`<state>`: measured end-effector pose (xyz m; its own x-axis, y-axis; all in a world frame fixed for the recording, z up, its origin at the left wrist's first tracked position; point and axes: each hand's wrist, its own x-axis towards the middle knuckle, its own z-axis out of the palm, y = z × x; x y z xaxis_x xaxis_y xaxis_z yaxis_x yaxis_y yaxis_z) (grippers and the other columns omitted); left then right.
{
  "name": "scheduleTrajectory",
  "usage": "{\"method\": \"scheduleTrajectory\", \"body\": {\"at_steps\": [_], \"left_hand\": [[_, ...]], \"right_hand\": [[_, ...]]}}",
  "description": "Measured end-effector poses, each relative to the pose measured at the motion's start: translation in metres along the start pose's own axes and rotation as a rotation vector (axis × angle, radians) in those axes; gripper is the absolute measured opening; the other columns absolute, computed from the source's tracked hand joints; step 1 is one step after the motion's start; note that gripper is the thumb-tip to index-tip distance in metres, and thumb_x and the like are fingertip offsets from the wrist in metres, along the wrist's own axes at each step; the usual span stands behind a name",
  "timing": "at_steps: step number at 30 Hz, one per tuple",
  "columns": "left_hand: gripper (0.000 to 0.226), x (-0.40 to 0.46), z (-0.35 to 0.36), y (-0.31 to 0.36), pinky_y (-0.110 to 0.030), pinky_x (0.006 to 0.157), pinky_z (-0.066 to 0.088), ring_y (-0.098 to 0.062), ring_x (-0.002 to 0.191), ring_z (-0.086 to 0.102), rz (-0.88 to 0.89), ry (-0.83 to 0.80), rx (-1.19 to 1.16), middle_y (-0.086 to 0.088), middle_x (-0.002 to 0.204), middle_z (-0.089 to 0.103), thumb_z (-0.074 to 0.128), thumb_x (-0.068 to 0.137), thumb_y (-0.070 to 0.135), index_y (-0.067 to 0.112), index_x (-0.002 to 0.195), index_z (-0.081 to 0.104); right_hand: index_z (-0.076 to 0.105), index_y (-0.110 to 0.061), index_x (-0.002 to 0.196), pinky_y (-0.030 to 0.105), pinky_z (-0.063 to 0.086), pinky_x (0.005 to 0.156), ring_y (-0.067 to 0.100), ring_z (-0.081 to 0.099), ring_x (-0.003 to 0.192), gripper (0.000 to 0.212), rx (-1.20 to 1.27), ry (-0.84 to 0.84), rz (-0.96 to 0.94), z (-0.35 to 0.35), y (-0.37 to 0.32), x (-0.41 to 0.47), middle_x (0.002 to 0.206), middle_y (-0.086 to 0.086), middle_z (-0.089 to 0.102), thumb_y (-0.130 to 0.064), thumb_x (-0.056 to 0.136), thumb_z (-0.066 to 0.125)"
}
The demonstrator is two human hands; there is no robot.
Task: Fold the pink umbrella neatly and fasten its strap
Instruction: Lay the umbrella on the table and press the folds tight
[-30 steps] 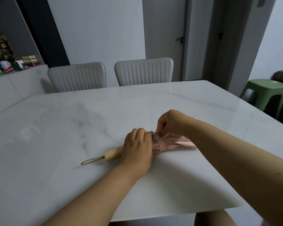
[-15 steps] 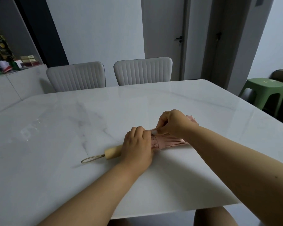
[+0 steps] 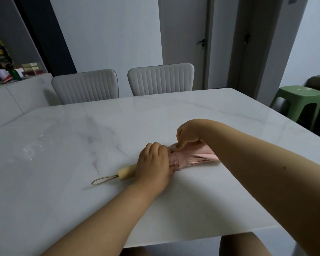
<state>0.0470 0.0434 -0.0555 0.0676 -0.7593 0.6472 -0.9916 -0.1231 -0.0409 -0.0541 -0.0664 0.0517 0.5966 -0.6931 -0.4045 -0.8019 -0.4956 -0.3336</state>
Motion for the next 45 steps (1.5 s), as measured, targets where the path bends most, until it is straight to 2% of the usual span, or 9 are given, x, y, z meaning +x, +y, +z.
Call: {"method": "scheduleTrajectory", "body": {"at_steps": [16,19,22,26,30,33,37,41,45], "left_hand": [[0.054,-0.002,-0.002,-0.003,-0.033,0.066,0.053,-0.027,0.074,0.061,0.025,0.006,-0.067,-0.005,0.084,0.060,0.091,0.051,0.034,0.010,0.090,0.064],[0.061,0.004,-0.011,-0.006,-0.033,0.085,0.045,-0.026,0.100,0.055,0.008,-0.143,-0.077,-0.003,0.107,0.056,0.078,0.069,0.051,0.014,0.112,0.057],[0.071,0.012,-0.018,-0.015,-0.033,0.089,0.043,-0.020,0.111,0.051,-0.122,-0.378,-0.141,0.005,0.120,0.052,0.065,0.072,0.067,0.026,0.127,0.044],[0.051,0.023,-0.022,-0.021,-0.030,0.072,0.047,-0.018,0.093,0.061,-0.243,-0.447,-0.247,0.010,0.101,0.062,0.067,0.069,0.062,0.034,0.109,0.053],[0.041,0.041,-0.031,-0.034,-0.029,0.064,0.041,-0.017,0.069,0.059,-0.517,-0.543,-0.852,0.005,0.075,0.064,0.083,0.064,0.046,0.015,0.084,0.065],[0.034,0.051,-0.041,-0.042,-0.030,0.066,0.047,-0.023,0.068,0.063,-0.776,-0.661,-1.209,-0.009,0.079,0.068,0.084,0.067,0.029,0.006,0.089,0.072],[0.033,0.057,-0.047,-0.038,-0.028,0.055,0.050,-0.024,0.060,0.063,-0.849,-0.844,-1.367,-0.011,0.074,0.069,0.078,0.063,0.035,0.010,0.085,0.075],[0.051,0.057,-0.051,-0.029,-0.034,0.070,0.049,-0.025,0.075,0.065,-0.703,-0.759,-1.263,-0.014,0.088,0.070,0.086,0.060,0.032,0.006,0.101,0.071],[0.040,0.056,-0.059,-0.026,-0.029,0.055,0.045,-0.021,0.065,0.060,-0.543,-0.656,-1.085,-0.003,0.076,0.066,0.085,0.062,0.034,0.015,0.094,0.069]], "right_hand": [[0.062,-0.028,0.075,0.021,0.037,0.057,0.009,0.050,0.072,0.015,0.231,0.171,-0.156,0.011,0.023,-0.003,0.077,-0.010,0.056,-0.034,0.080,0.074],[0.058,-0.030,0.072,0.024,0.041,0.066,0.012,0.052,0.078,0.018,0.153,0.221,-0.139,0.015,0.020,0.000,0.077,-0.012,0.055,-0.039,0.081,0.071],[0.059,-0.032,0.072,0.034,0.045,0.085,0.014,0.056,0.090,0.024,0.124,0.350,-0.151,0.022,0.026,0.004,0.084,-0.012,0.061,-0.054,0.075,0.070],[0.061,-0.030,0.088,0.027,0.046,0.075,0.012,0.058,0.090,0.023,0.262,0.608,-0.330,0.025,0.043,-0.001,0.094,-0.011,0.063,-0.046,0.076,0.072],[0.055,-0.025,0.110,0.018,0.042,0.084,0.014,0.057,0.104,0.051,0.700,0.982,-0.437,0.020,0.082,-0.008,0.115,-0.002,0.059,-0.039,0.068,0.081],[0.036,-0.034,0.131,0.032,0.043,0.098,0.019,0.047,0.122,0.087,0.875,0.858,-0.470,0.029,0.107,-0.008,0.140,0.007,0.040,-0.045,0.057,0.081],[0.025,-0.040,0.142,0.043,0.054,0.090,0.022,0.054,0.120,0.105,1.114,0.612,-0.531,0.045,0.096,-0.001,0.146,0.001,0.036,-0.038,0.057,0.087],[0.046,-0.027,0.132,0.043,0.060,0.073,0.019,0.066,0.104,0.073,1.469,0.644,-0.399,0.032,0.075,-0.003,0.126,0.003,0.059,-0.027,0.070,0.084],[0.060,-0.026,0.099,0.032,0.059,0.062,0.016,0.069,0.088,0.028,1.447,0.565,-0.299,0.023,0.076,-0.011,0.100,0.001,0.069,-0.031,0.077,0.077]]}}
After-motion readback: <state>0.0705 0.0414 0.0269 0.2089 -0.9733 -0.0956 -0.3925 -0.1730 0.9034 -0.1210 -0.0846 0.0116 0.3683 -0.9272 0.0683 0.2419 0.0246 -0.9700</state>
